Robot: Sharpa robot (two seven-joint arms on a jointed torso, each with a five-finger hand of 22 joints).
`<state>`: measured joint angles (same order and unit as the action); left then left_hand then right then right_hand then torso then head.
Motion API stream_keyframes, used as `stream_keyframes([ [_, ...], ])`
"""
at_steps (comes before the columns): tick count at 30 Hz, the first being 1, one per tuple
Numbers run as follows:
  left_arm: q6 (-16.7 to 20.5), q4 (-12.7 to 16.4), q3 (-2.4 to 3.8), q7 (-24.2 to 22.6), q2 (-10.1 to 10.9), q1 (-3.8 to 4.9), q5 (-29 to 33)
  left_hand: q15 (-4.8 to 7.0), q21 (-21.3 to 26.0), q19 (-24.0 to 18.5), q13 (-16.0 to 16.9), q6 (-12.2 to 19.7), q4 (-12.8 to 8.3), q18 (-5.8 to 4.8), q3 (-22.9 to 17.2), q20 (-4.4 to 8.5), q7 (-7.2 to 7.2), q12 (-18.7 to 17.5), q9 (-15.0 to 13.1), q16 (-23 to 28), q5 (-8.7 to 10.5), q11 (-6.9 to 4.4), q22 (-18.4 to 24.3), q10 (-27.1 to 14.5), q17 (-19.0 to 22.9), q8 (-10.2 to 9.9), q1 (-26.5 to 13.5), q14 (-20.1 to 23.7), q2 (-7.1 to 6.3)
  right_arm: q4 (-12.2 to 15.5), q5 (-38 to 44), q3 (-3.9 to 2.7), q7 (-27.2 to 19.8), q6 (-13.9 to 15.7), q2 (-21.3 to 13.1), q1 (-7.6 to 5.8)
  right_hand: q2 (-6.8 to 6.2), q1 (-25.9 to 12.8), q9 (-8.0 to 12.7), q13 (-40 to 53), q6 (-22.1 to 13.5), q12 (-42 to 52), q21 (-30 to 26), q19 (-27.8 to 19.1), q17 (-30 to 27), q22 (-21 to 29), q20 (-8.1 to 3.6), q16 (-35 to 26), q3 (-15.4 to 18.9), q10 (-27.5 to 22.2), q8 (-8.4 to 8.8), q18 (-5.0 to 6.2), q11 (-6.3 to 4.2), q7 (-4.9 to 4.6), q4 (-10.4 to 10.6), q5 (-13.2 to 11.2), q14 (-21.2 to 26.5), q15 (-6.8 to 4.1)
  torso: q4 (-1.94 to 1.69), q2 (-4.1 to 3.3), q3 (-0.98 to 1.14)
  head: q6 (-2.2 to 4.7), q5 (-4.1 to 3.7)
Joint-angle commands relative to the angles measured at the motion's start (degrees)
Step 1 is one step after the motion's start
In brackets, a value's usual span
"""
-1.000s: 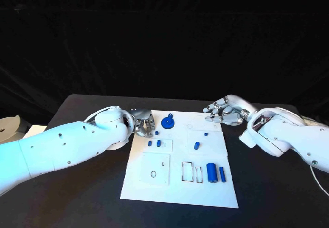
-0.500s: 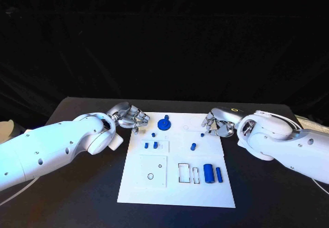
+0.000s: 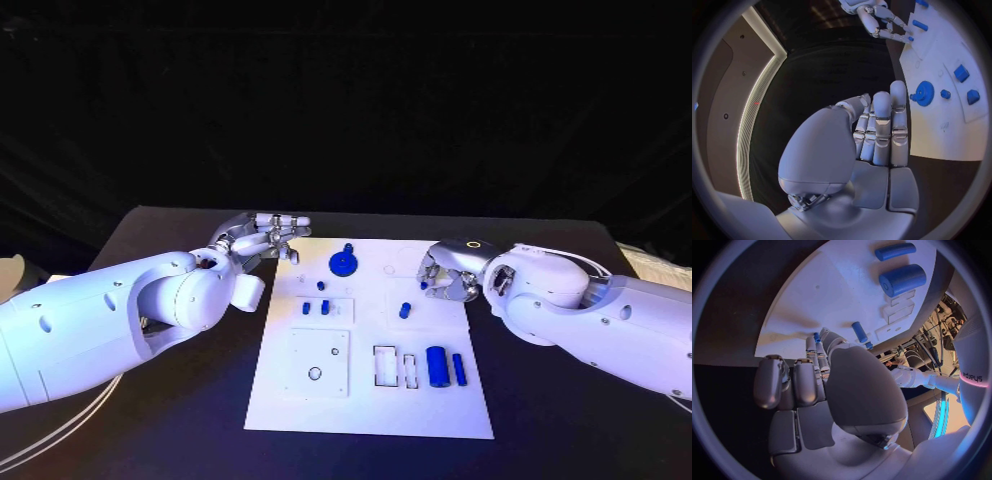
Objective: Assemble the parts on the task board
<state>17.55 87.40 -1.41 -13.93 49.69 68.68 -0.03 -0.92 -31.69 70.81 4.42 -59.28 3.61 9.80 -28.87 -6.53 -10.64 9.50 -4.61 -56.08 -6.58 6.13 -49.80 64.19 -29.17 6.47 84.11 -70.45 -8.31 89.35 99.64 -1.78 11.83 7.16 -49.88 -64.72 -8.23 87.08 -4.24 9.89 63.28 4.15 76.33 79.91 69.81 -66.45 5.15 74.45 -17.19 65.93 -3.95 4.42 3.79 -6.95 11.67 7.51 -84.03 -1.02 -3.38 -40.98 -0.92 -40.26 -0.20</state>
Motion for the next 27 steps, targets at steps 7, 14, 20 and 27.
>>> stream_keyframes([
  [7, -0.92, 1.26, -0.07, -3.18, 0.43, -0.03, 5.04, 0.06, 0.34, -0.46, 0.13, -0.54, -0.2, 0.67, 0.44, 0.16, 0.19, 0.62, 0.09, -0.32, 0.02, -0.03, 0.13, 0.45, 0.12, 0.35, -0.49, 0.67, 0.18, -1.72, 2.09, 0.14, 0.18, -1.68, 1.78, 0.46, 0.68, -0.31, 0.04, -2.11, 0.35, -0.21, -0.44, 0.33, -0.18, 0.04, 0.12, -0.22, -2.71, 0.73, 0.2, 0.41, -0.01, -0.11, -0.67, -2.01, -2.55, 0.23, -0.03, -0.01, 0.1, -0.25, 0.03],
  [14, -0.28, 1.4, -0.11, -2.92, 0.64, -0.04, 5.09, 0.1, 0.37, -0.44, 0.13, -0.46, -0.44, 0.68, 0.49, 0.21, 0.2, 0.8, 0.13, -0.39, -0.05, -0.05, 0.15, 0.35, 0.18, 0.41, -0.4, 0.71, 0.27, -2.2, 2.09, 0.24, 0.21, -2.81, 2.39, 0.68, 1.66, 0.36, -0.32, -3.38, 2.02, 0.28, -0.14, 0.61, 0.22, -0.41, 0.33, 0.27, -5.94, 2.1, -0.4, 0.31, 0.39, -0.61, -2.26, -3.48, -2.71, 0.55, 0.06, -0.04, 0.12, -0.42, 0.12],
  [20, -0.19, 1.61, -0.12, -2.85, 0.8, -0.04, 5.09, 0.11, 0.38, -0.43, 0.12, -0.41, -0.48, 0.67, 0.52, 0.21, 0.18, 0.83, 0.15, -0.41, -0.06, -0.04, 0.15, 0.29, 0.19, 0.41, -0.41, 0.72, 0.27, -2.55, 2.8, 0.33, 0.69, -4.82, 2.86, 0.76, 2.3, 0.74, -0.69, -4.14, 3.43, 0.59, -0.04, 0.67, 0.32, -0.54, 0.29, 0.48, -8.35, 3.27, -0.84, 0.32, 0.19, -0.51, -4.31, -4.05, -2.72, 0.44, -0.02, -0.04, 0.11, -0.6, 0.09],
  [27, -0.28, 1.76, -0.13, -2.63, 0.84, -0.04, 5.09, 0.11, 0.4, -0.43, 0.12, -0.34, -0.63, 0.67, 0.55, 0.23, 0.17, 0.91, 0.18, -0.44, -0.09, -0.04, 0.16, 0.21, 0.22, 0.43, -0.37, 0.76, 0.29, -2.51, 5.01, 0.43, 2.17, -6.34, 3.28, 0.85, 2.62, 0.22, -1.14, -4.7, 4.7, 0.74, 0.28, 0.86, 0.72, -1.04, 0.07, 0.91, -10.02, 4.64, -1.22, 0.25, -0.2, -0.15, -6.14, -4.43, -2.8, 0.19, 0.05, -0.01, 0.12, -0.72, 0.04],
])
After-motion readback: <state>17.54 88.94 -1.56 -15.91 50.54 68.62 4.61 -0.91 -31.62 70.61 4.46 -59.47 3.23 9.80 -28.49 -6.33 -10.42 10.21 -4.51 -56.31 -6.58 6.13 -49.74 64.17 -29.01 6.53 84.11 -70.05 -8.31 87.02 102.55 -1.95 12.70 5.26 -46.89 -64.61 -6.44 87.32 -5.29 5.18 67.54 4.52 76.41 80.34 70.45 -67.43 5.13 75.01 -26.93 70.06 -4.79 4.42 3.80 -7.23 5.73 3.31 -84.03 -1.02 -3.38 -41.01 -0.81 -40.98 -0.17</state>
